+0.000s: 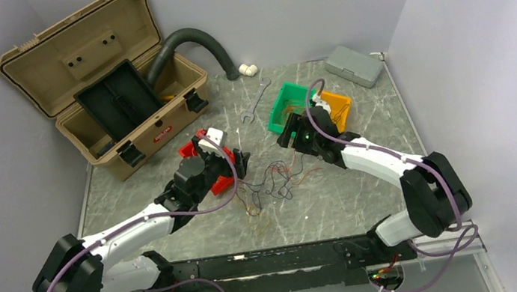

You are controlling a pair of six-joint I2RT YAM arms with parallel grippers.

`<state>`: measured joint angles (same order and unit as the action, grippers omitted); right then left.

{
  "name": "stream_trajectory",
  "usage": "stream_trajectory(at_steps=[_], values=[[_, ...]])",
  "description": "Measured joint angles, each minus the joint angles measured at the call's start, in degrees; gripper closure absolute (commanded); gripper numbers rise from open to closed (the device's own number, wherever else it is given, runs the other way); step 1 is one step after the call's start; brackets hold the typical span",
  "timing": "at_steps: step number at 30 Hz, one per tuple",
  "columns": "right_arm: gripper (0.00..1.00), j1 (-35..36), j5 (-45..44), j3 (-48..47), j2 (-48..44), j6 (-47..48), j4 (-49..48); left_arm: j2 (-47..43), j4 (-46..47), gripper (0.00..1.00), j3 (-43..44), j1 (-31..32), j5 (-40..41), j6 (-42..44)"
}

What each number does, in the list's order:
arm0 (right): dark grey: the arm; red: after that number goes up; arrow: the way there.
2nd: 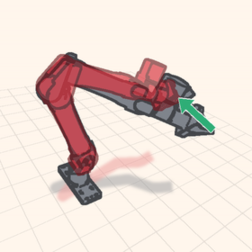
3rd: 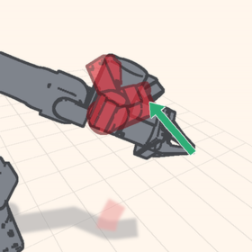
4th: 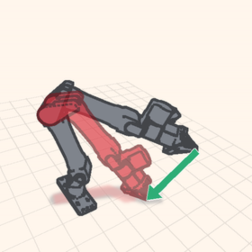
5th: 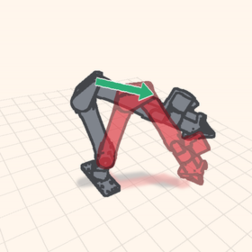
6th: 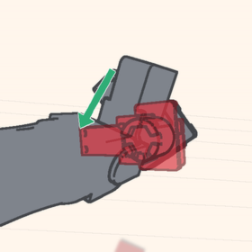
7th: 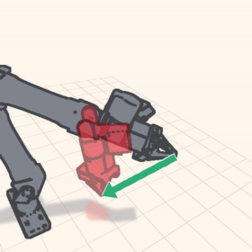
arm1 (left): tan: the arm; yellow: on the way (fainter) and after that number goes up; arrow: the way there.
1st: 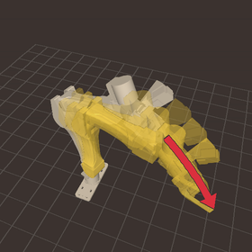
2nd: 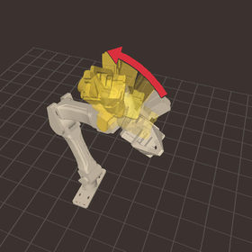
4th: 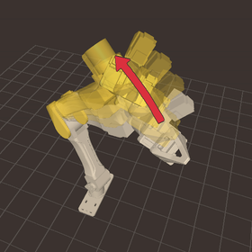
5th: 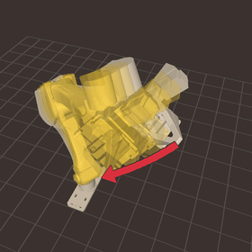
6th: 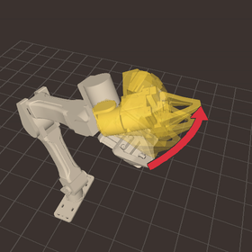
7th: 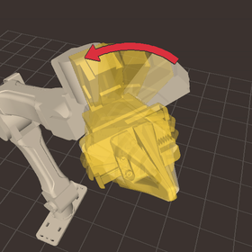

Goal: Untangle the cables

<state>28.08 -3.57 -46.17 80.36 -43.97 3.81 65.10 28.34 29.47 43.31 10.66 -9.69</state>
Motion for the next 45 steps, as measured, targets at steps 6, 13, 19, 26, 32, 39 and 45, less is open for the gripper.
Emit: stream_trajectory(at_steps=[6, 13, 19, 26, 32, 39, 45], values=[[0.25, 2.1, 0.35, -0.66, 5.42, -1.88, -2.16, 0.52, -0.2, 0.01, 0.04, 0.0, -0.37, 0.26], [0.27, 3.87, -4.09, -3.34, 8.48, -3.26, 1.36, 1.16, -0.39, 0.0, 0.48, 0.0, -0.68, 1.18], [0.29, 3.91, -8.35, -3.26, 8.07, -3.43, 4.39, 1.49, -1.66, 0.01, 1.25, 0.0, -0.68, 1.55], [0.36, 3.91, -9.57, -1.84, 5.57, -3.02, 5.7, 1.49, -2.08, 0.01, 1.31, 0.0, -0.61, 1.53], [0.44, 3.91, -8.33, -1.4, 8.0, -3.63, 4.96, 0.42, -1.92, 0.01, 1.2, 0.0, -0.2, 1.53], [0.82, 3.91, -7.61, -2.16, 13.55, -4.09, 4.31, -1.57, -0.85, 0.0, 0.7, 0.0, 0.15, 1.53], [1.0, 3.89, -8.09, -5.03, 14.03, -3.5, 4.92, -1.36, -0.9, 0.01, 0.7, 0.0, 0.15, 1.57]])
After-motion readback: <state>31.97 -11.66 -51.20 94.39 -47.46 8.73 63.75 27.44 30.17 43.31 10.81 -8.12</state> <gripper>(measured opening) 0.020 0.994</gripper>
